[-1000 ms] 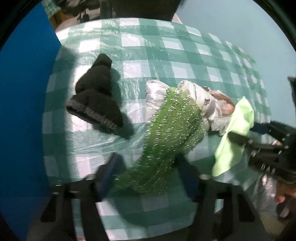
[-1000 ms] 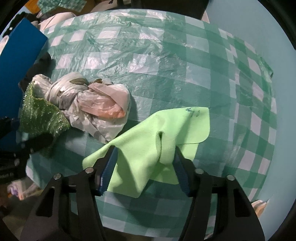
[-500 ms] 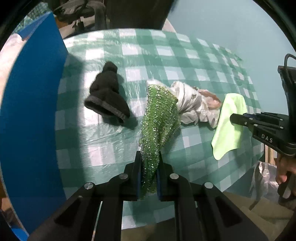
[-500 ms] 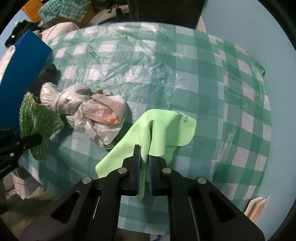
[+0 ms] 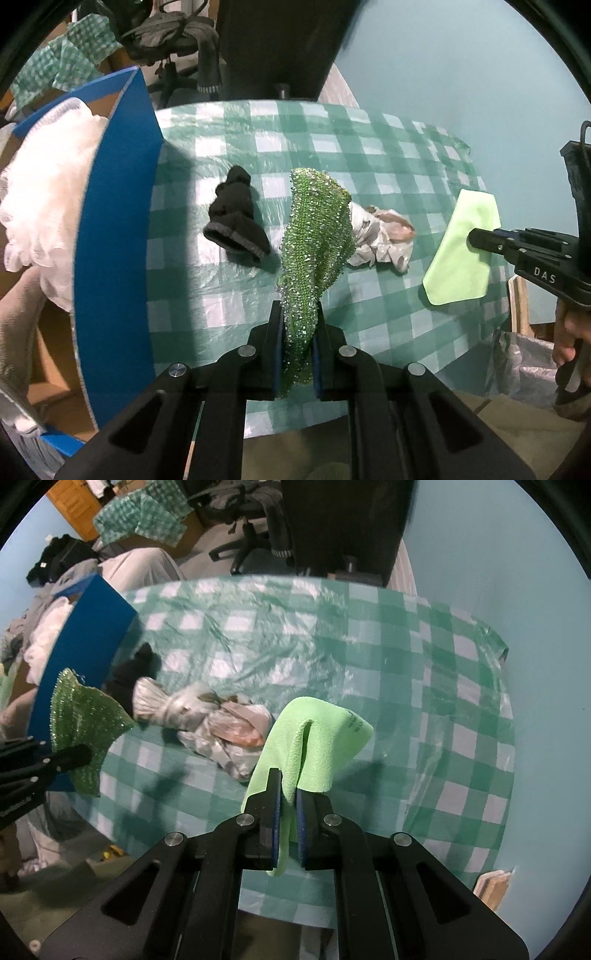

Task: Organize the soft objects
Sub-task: 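Lift the green cloth and tinsel strip and carry both over the box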

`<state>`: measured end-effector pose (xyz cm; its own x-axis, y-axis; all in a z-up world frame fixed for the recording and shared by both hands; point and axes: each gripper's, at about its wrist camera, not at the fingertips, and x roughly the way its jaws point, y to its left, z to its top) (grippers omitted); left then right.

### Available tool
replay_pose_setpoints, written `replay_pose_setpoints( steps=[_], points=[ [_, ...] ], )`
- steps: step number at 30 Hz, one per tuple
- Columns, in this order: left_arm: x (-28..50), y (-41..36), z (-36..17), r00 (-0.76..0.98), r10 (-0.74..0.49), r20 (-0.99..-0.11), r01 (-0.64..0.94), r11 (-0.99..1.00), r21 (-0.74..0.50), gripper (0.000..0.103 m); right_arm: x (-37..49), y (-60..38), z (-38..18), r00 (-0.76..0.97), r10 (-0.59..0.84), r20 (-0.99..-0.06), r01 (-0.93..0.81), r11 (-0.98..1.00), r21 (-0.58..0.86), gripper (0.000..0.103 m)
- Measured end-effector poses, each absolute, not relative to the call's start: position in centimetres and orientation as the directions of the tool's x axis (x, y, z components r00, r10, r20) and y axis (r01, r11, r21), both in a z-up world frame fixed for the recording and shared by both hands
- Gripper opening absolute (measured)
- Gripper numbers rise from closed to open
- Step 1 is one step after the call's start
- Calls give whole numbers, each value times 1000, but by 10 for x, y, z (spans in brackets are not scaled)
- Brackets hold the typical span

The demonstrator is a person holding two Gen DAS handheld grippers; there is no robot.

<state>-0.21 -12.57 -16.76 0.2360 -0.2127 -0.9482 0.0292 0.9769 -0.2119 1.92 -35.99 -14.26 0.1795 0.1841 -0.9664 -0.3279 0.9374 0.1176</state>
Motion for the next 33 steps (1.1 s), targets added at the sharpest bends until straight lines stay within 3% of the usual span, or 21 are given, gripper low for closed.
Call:
replay_pose_setpoints(
  steps=[33],
  points=[
    [-3, -78, -78, 375, -153, -914, -36, 983, -180, 12, 36, -274, -30, 292, 287, -912, -470, 874, 125, 7]
  ],
)
